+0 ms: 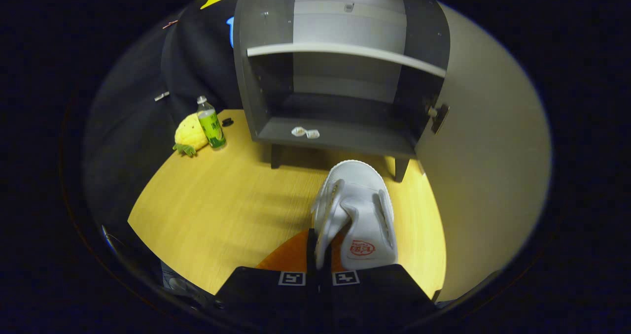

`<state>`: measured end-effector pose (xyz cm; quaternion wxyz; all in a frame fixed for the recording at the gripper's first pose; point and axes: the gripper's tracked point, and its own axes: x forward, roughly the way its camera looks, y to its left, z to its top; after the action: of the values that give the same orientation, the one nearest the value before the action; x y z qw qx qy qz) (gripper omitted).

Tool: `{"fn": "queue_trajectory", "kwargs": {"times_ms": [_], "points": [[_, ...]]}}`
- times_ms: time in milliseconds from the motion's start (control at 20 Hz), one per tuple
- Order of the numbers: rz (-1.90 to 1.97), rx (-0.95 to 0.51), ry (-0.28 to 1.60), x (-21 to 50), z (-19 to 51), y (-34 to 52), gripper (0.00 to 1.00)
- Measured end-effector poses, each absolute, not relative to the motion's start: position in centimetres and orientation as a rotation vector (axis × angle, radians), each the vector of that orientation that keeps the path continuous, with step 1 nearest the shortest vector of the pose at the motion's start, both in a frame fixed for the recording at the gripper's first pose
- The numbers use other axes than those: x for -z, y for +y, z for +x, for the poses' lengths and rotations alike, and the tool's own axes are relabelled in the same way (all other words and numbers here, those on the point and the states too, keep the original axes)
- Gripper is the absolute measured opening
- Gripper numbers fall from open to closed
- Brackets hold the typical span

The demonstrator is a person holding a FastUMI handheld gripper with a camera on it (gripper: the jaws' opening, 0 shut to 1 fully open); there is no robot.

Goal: Open the shoe cabinet door, grab the shoes and put them into the shoe cabinet, then close the shoe cabinet door.

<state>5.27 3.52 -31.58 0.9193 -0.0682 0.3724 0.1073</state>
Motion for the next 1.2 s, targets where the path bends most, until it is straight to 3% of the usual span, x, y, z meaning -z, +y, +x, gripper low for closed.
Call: {"fn": "queue_trajectory", "kwargs": {"times_ms": [250,750,1200], "points": [[-0.128,-0.244,0.609,21.3,8.6,5.3,0.05],[-0.104,-0.266,0.369,6.5,21.7,8.1,0.05],[-0.069,-0.208,0.366,6.4,36.0,9.6,0.05]]}}
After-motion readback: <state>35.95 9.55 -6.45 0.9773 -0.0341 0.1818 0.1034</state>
